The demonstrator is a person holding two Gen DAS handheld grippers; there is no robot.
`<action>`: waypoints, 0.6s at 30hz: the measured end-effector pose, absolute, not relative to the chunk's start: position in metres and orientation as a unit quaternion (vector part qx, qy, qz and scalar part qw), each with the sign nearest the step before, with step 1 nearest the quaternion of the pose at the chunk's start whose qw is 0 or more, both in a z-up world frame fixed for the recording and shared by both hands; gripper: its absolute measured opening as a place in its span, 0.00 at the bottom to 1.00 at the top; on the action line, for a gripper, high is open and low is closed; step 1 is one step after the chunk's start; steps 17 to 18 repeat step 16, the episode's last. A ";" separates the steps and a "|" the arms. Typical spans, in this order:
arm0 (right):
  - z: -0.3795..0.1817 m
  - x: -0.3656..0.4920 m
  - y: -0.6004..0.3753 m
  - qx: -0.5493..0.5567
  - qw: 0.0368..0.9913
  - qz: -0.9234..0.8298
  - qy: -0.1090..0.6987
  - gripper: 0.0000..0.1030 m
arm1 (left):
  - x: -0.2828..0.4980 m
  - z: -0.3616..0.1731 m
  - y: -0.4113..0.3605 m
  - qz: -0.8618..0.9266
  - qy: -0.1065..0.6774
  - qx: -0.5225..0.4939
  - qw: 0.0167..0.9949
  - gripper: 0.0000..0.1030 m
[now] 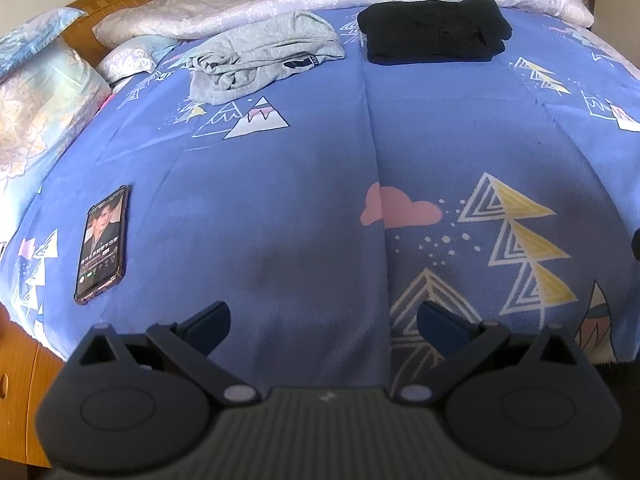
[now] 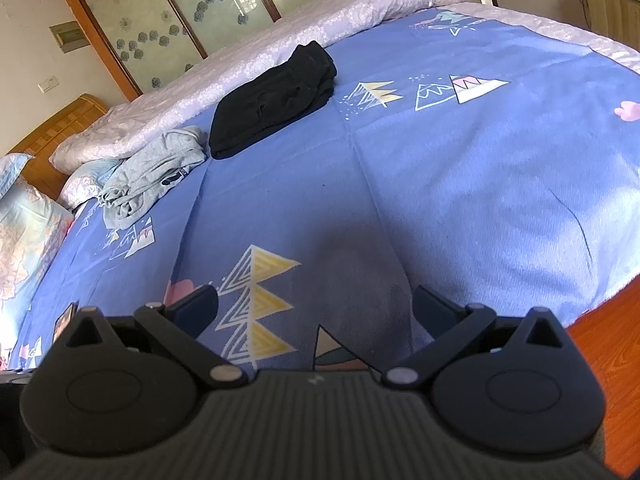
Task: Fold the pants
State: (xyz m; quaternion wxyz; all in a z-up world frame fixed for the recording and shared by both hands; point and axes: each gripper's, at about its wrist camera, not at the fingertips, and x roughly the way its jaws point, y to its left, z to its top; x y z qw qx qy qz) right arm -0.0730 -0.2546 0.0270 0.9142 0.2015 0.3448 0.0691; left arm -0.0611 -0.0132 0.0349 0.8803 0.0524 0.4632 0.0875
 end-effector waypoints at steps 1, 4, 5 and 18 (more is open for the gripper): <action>0.027 -0.073 -0.256 0.202 0.914 0.069 0.345 1.00 | -0.061 0.035 -0.013 0.088 0.463 0.053 0.880 1.00; 0.026 -0.073 -0.256 0.203 0.913 0.069 0.347 1.00 | -0.060 0.034 -0.013 0.088 0.465 0.052 0.880 1.00; 0.026 -0.073 -0.256 0.203 0.913 0.069 0.347 1.00 | -0.060 0.034 -0.013 0.087 0.465 0.052 0.879 1.00; 0.022 -0.071 -0.259 0.200 0.913 0.064 0.351 1.00 | -0.057 0.031 -0.017 0.057 0.460 0.051 0.885 1.00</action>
